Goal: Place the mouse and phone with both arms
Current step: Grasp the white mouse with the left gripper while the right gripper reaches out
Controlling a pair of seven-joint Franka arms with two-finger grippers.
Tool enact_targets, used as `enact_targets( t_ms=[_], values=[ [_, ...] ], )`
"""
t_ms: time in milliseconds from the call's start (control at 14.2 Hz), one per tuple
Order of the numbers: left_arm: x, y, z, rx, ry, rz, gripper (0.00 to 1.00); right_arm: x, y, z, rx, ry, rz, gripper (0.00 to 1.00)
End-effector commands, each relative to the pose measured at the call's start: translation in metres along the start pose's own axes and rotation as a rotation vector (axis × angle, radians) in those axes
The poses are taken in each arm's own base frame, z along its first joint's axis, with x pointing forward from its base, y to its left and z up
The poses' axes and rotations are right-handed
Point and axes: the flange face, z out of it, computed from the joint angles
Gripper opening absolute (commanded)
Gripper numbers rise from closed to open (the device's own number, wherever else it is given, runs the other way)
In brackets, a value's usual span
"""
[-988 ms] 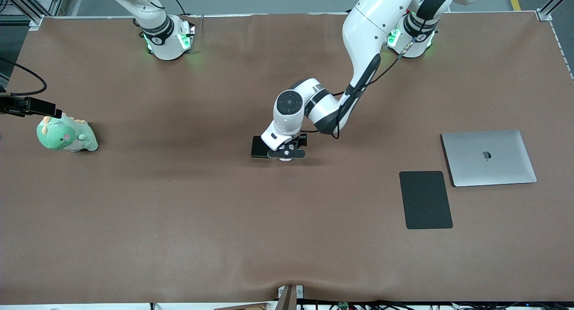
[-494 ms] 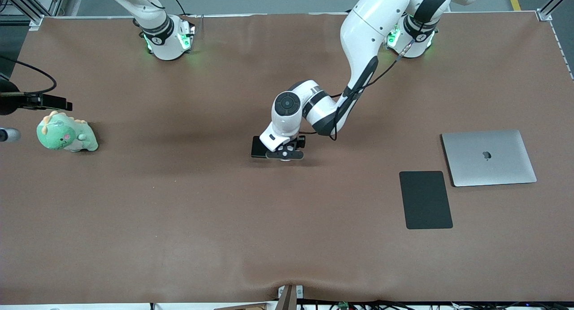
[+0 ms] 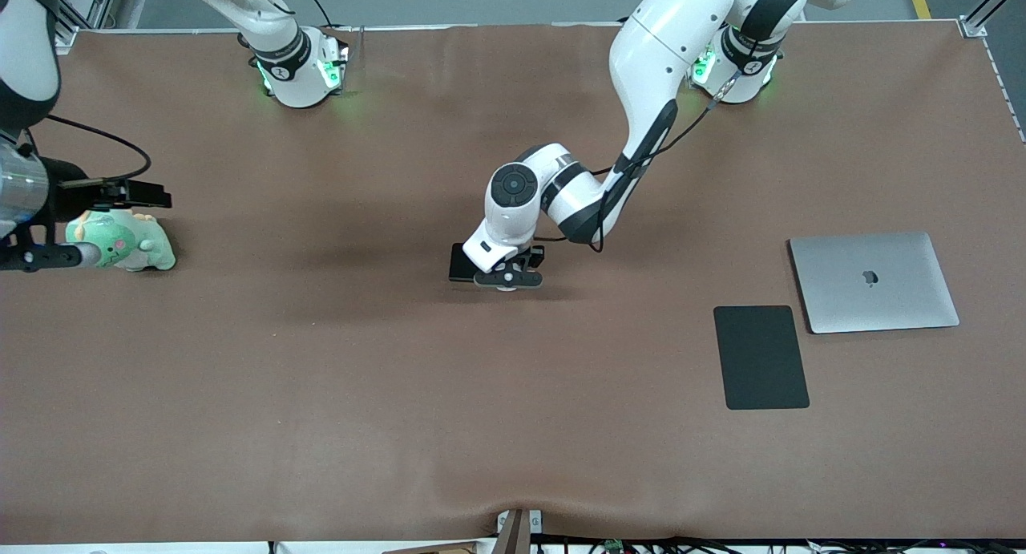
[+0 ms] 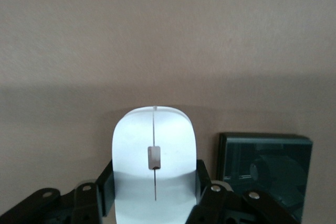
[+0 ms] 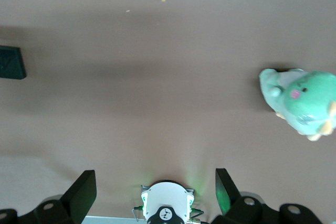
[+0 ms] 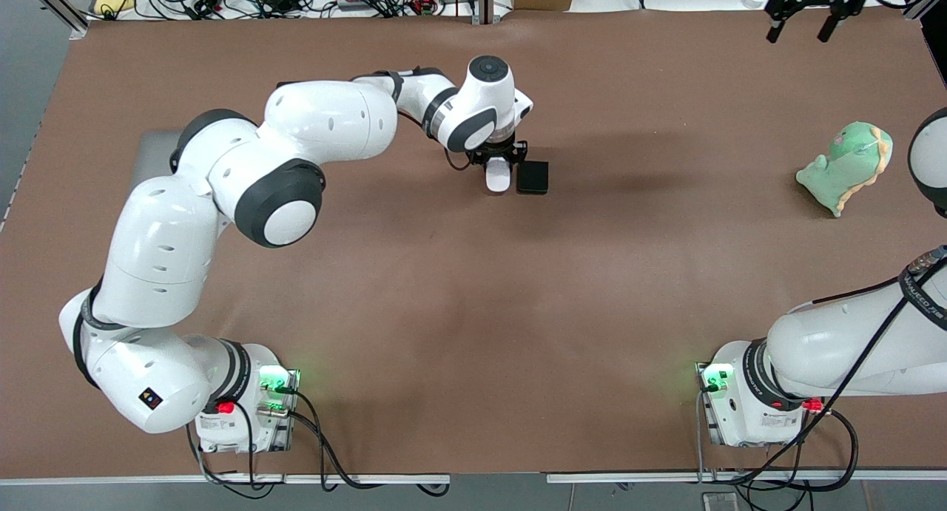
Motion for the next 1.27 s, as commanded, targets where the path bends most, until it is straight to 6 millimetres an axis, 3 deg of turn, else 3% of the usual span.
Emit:
enact_targets(
  t_ms=[0, 282, 494, 706, 847, 1200],
  values=[
    [0.027, -0.023, -0.051, 0.033, 0.021, -0.029, 0.00, 0.020, -0.027, 0.014, 0.025, -0.006, -0.034, 1.00],
    [0.088, -0.099, -0.111, 0.054, 0.024, -0.063, 0.00, 0.054, -0.061, 0.052, 0.112, -0.037, -0.060, 1.00],
    [0.129, -0.160, -0.130, 0.049, 0.045, -0.071, 0.00, 0.065, -0.109, 0.078, 0.086, -0.036, 0.008, 1.00],
    [0.155, -0.212, -0.130, 0.058, 0.040, -0.005, 0.00, 0.073, -0.152, 0.109, 0.057, -0.063, 0.021, 1.00],
    [0.169, -0.249, -0.124, 0.068, 0.025, 0.038, 0.00, 0.076, -0.181, 0.142, 0.043, -0.047, 0.055, 1.00],
    [0.204, -0.373, -0.124, 0.081, 0.009, 0.086, 0.00, 0.072, -0.247, 0.205, 0.054, 0.013, 0.068, 1.00]
  ],
)
